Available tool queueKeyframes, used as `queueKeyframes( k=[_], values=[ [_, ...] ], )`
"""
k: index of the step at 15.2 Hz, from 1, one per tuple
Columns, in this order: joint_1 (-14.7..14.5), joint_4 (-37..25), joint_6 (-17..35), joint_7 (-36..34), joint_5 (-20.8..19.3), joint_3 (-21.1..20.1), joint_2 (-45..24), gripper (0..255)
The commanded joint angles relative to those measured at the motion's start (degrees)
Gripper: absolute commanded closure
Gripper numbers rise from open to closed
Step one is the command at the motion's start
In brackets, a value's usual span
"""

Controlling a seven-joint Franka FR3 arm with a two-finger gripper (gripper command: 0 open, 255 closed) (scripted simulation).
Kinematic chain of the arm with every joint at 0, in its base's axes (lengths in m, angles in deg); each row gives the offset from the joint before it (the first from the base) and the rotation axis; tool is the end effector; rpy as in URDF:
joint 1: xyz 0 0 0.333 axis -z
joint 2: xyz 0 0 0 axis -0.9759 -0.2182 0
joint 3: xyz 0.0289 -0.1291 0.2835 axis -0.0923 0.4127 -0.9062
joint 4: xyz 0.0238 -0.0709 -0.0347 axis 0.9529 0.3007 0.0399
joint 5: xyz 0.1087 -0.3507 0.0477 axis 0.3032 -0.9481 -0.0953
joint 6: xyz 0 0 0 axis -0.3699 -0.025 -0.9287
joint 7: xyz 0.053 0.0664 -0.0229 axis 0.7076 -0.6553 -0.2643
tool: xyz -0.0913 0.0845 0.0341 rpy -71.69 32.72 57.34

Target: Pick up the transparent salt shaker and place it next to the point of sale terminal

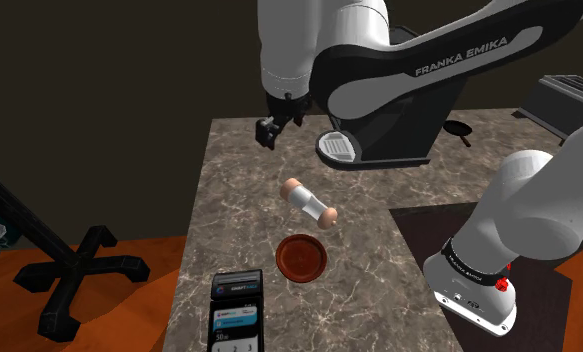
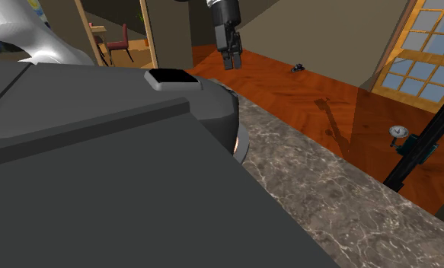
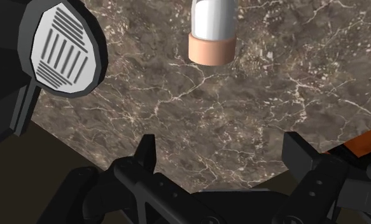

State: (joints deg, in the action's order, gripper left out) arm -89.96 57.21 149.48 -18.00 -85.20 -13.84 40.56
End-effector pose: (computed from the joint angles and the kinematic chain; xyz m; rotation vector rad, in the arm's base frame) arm 0.4045 0.2333 0.4767 2.8482 0.0809 0.4190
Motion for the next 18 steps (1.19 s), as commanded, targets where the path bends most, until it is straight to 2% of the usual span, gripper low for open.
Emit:
queueKeyframes(
  k=[1, 7, 8, 17, 18],
  values=[
    [0.12, 0.53, 0.64, 0.04, -0.14, 0.16, -0.02, 0],
    [0.12, 0.53, 0.62, 0.04, -0.14, 0.16, -0.02, 0],
    [0.12, 0.53, 0.62, 0.04, -0.14, 0.16, -0.02, 255],
    [0.12, 0.53, 0.62, 0.04, -0.14, 0.16, -0.02, 255],
    [0.12, 0.53, 0.62, 0.04, -0.14, 0.16, -0.02, 0]
  ],
)
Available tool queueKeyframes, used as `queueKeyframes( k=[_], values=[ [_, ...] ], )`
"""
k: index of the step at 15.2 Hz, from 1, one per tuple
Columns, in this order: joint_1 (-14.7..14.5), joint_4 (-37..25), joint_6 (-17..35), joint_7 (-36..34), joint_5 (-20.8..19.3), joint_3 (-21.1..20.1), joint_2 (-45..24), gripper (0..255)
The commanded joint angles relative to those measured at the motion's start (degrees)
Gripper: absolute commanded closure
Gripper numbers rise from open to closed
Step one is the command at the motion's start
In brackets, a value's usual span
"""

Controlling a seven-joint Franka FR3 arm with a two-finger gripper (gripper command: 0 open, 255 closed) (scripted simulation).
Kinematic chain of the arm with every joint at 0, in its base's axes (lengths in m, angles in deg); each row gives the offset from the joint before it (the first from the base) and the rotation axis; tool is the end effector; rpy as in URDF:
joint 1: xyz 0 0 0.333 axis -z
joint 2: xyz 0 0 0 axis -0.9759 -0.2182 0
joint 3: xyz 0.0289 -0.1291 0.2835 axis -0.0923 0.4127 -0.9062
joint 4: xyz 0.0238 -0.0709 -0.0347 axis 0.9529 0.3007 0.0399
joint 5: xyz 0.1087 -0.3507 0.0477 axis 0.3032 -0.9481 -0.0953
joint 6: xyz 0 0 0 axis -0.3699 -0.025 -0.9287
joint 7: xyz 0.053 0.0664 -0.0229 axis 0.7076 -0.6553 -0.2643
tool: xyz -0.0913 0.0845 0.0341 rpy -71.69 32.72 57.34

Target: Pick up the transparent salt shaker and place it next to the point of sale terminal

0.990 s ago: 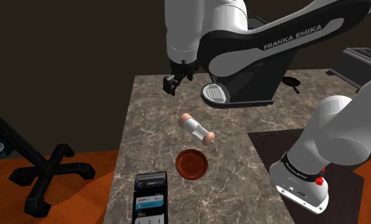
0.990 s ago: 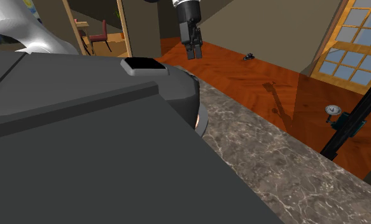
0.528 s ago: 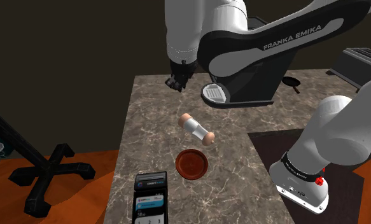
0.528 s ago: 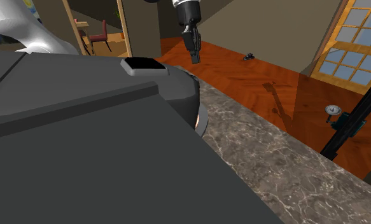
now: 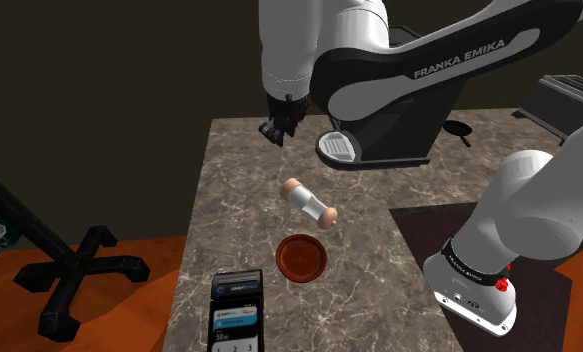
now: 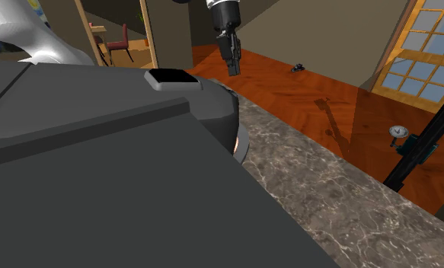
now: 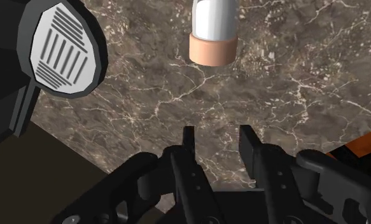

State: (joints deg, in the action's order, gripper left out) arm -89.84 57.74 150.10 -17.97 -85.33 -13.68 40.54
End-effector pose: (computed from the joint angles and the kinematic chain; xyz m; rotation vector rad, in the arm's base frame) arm 0.4053 0.2311 0.4733 2.8484 0.0806 0.4194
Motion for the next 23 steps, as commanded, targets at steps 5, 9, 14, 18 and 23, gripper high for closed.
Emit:
queueKeyframes(
  k=[5, 9, 14, 18, 23],
  values=[
    [-0.11, 10.7, 9.92, 1.33, 4.59, 3.26, 2.1, 0],
    [-0.45, 18.34, 18.11, 2.72, 8.16, 5.65, 2.18, 0],
    [-1.4, 26.63, 29.08, 5.3, 13.17, 8.51, -0.13, 0],
    [-1.97, 29.69, 35.09, 6.71, 15.53, 9.68, -3.05, 0],
    [-0.69, 29.58, 39.99, 4.88, 12.95, 9.11, -8.13, 0]
  ],
)
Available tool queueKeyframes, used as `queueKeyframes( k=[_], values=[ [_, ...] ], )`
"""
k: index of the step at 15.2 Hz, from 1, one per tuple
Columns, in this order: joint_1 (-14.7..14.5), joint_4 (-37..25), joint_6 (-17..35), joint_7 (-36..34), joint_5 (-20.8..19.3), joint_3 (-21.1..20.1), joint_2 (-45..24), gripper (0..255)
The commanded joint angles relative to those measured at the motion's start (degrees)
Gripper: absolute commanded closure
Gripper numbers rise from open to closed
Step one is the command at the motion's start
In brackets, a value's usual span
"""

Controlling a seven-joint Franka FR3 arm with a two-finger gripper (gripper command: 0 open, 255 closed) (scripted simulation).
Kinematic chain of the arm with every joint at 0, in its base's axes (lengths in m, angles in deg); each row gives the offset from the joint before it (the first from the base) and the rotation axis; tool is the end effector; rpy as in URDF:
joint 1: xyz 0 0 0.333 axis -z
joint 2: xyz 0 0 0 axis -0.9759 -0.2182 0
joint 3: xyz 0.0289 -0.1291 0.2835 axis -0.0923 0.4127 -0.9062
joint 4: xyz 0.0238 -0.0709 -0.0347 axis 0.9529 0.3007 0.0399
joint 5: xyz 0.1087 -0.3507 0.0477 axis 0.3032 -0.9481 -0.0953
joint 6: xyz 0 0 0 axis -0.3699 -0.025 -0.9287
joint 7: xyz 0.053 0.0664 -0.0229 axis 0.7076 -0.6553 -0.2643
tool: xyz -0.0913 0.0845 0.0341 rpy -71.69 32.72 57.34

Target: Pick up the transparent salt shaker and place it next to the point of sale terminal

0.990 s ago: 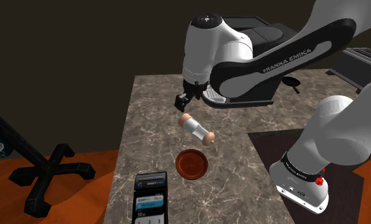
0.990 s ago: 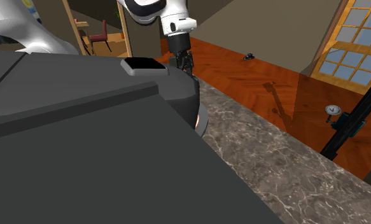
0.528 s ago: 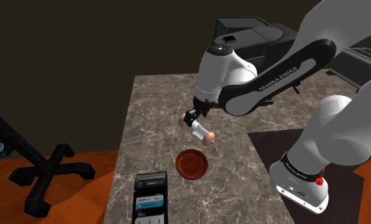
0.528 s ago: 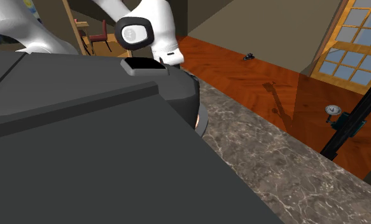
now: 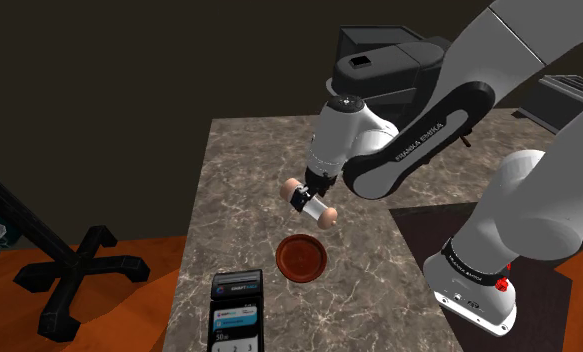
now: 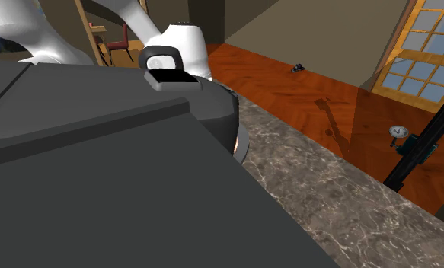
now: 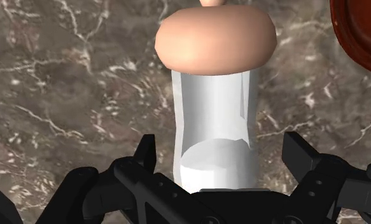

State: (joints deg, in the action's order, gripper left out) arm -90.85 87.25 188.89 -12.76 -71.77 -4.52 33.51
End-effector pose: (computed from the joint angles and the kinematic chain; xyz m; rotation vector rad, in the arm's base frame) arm 0.3644 0.1585 0.2718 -3.1169 0.0858 -0.2604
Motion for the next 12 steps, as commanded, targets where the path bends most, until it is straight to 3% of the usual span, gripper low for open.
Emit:
queueKeyframes(
  k=[1, 9, 10, 12],
  values=[
    [0.8, -0.06, 2.7, -1.15, -1.75, -0.21, -2.77, 0],
    [0.77, -0.06, 2.7, -1.15, -1.76, -0.18, -2.77, 0],
    [0.77, -0.06, 2.7, -1.15, -1.76, -0.18, -2.77, 255],
    [0.77, -0.06, 2.7, -1.15, -1.76, -0.18, -2.77, 255]
  ],
)
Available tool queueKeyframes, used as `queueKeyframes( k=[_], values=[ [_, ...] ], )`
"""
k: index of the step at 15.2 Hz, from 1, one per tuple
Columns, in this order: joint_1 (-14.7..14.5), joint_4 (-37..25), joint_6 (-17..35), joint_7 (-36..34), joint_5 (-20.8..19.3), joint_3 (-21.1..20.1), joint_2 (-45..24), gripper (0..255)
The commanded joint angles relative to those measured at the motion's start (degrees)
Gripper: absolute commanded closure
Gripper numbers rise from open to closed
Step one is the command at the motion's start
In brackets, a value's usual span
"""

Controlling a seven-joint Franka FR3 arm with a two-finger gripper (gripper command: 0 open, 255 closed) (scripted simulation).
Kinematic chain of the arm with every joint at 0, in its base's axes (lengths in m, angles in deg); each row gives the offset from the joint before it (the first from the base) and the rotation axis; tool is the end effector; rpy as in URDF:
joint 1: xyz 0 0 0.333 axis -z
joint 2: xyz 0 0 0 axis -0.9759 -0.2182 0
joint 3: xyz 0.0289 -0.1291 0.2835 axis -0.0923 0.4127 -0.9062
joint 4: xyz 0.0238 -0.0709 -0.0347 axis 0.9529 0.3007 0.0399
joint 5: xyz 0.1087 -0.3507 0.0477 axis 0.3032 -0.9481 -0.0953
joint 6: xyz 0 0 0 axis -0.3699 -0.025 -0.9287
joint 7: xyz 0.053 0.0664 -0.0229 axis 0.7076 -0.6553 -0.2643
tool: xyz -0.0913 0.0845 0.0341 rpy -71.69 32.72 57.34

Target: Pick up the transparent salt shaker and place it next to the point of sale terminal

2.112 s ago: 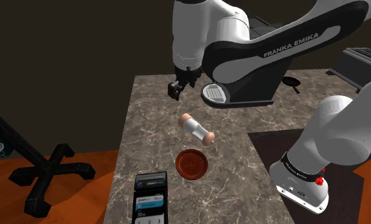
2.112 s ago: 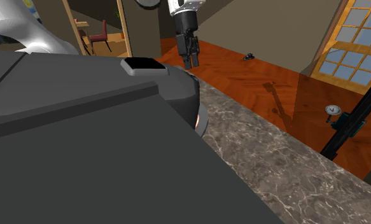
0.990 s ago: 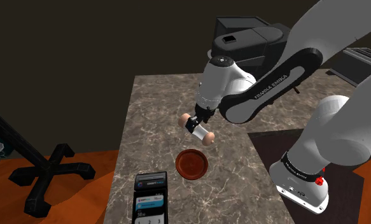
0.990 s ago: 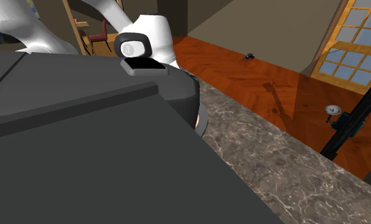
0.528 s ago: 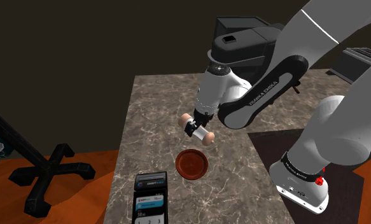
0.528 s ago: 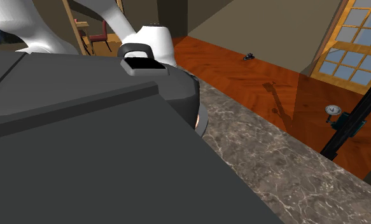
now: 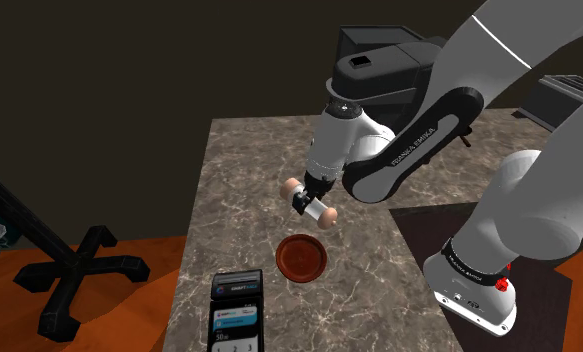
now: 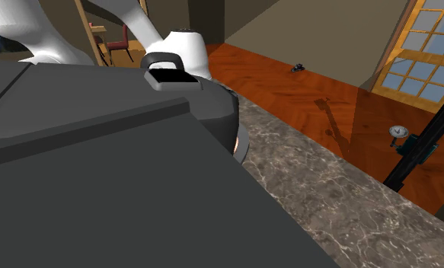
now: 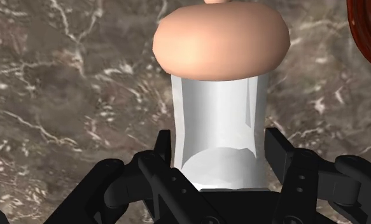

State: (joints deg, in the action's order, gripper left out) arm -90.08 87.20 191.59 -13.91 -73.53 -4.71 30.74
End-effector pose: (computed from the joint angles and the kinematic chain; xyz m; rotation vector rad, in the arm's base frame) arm 0.3671 0.1580 0.2580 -3.1162 0.0853 -0.2608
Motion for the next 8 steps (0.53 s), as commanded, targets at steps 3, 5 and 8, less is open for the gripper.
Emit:
queueKeyframes(
  k=[3, 5, 8],
  values=[
    [0.0, 0.0, 0.01, 0.0, 0.0, 0.0, 0.0, 255],
    [0.0, 0.0, 0.01, -0.01, -0.01, 0.0, 0.0, 255],
    [-0.24, -0.07, -0.98, 0.56, 0.72, 0.09, 0.95, 255]
  ],
)
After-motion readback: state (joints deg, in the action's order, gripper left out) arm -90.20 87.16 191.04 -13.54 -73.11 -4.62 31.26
